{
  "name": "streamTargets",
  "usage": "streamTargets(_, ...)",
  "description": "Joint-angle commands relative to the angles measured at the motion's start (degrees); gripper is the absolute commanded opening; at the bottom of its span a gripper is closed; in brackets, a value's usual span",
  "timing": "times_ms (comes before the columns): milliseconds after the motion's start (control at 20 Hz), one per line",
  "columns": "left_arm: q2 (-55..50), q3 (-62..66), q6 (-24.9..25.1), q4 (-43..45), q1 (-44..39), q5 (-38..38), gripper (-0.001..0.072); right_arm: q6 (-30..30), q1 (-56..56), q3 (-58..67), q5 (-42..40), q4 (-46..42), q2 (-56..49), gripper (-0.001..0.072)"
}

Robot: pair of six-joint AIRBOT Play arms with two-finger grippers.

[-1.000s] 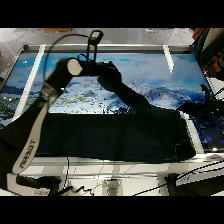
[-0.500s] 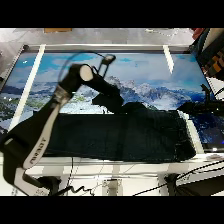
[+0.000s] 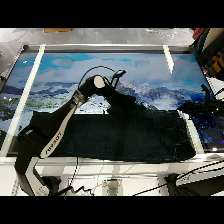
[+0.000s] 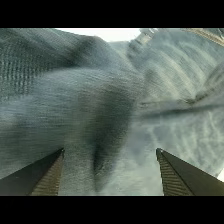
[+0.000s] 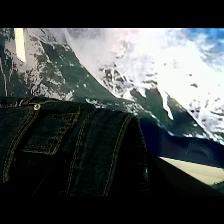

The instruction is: Fold the clothes and pants, and hang the long-sleeved shirts on hangers.

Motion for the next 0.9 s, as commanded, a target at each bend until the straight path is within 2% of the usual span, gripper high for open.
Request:
streamTargets(0, 2.1, 0.0, 3.9, -1.1, 4.8, 0.2, 0.065, 0.3, 0.0, 0.0, 0.0, 0.0, 0.0, 0.0555)
streamTargets(200, 2.3, 0.0, 3.9, -1.1, 10.6, 0.5, 0.065, 0.2, 0.0, 0.0, -0.6, 0.0, 0.0, 0.0555)
streamTargets(550, -4.6, 0.0, 6.1, -1.5, 10.4, 1.6, 0.0649, 0.2, 0.0, 0.0, -1.1, 0.0, 0.0, 0.0555)
streamTargets(850, -8.8, 0.0, 13.3, -15.7, 10.3, 1.7, 0.0645, 0.2, 0.0, 0.0, -1.5, 0.0, 0.0, 0.0555)
